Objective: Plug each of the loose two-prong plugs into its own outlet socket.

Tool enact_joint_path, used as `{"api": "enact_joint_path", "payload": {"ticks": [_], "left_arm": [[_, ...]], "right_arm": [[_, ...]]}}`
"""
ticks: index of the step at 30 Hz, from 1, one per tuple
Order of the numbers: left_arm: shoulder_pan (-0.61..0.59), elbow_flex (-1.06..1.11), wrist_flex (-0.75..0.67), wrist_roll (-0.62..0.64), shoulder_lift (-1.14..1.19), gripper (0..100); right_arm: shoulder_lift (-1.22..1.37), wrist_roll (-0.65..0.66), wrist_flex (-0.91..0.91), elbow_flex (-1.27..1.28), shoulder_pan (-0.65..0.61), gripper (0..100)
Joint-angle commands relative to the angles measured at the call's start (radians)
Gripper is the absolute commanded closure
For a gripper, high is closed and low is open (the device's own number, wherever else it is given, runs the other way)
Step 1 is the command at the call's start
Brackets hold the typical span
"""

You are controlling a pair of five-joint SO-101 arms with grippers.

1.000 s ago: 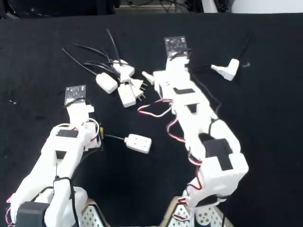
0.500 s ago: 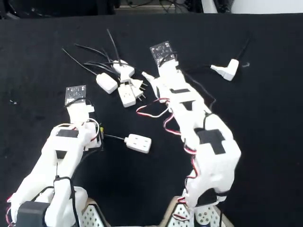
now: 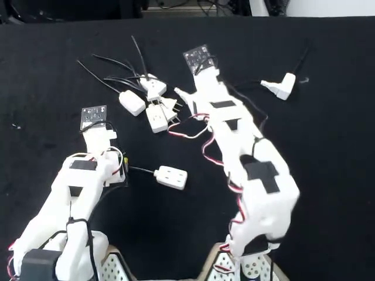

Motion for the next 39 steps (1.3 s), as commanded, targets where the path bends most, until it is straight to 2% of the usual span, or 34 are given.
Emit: {"api": "enact_joint_path", "payload": {"ticks": [1,6,12,24,28,35,39], "left_arm": [[0.013,-0.007,-0.015,0.003,-0.002,84],[0.013,-0.008,-0.015,0.003,-0.002,84],[0.013,-0.008,-0.015,0.003,-0.002,84],[0.013,-0.005,-0.015,0.003,-0.002,84],[0.013,-0.005,-0.015,0.003,-0.002,84],[0.012,-0.005,-0.015,0.003,-0.002,84],[0.012,-0.005,-0.015,0.003,-0.002,84]], "right_arm": [[-0.122,0.005,-0.006,0.053,-0.037,72.4],[-0.12,0.005,-0.101,0.108,-0.037,72.9],[-0.024,0.014,-0.144,0.091,-0.064,86.5],[-0.013,0.014,-0.163,0.088,-0.086,88.1],[-0.012,0.006,-0.167,0.073,-0.051,99.2],[0.004,0.012,-0.16,0.062,-0.009,98.8],[-0.071,0.006,-0.16,0.131,0.011,98.8]]}}
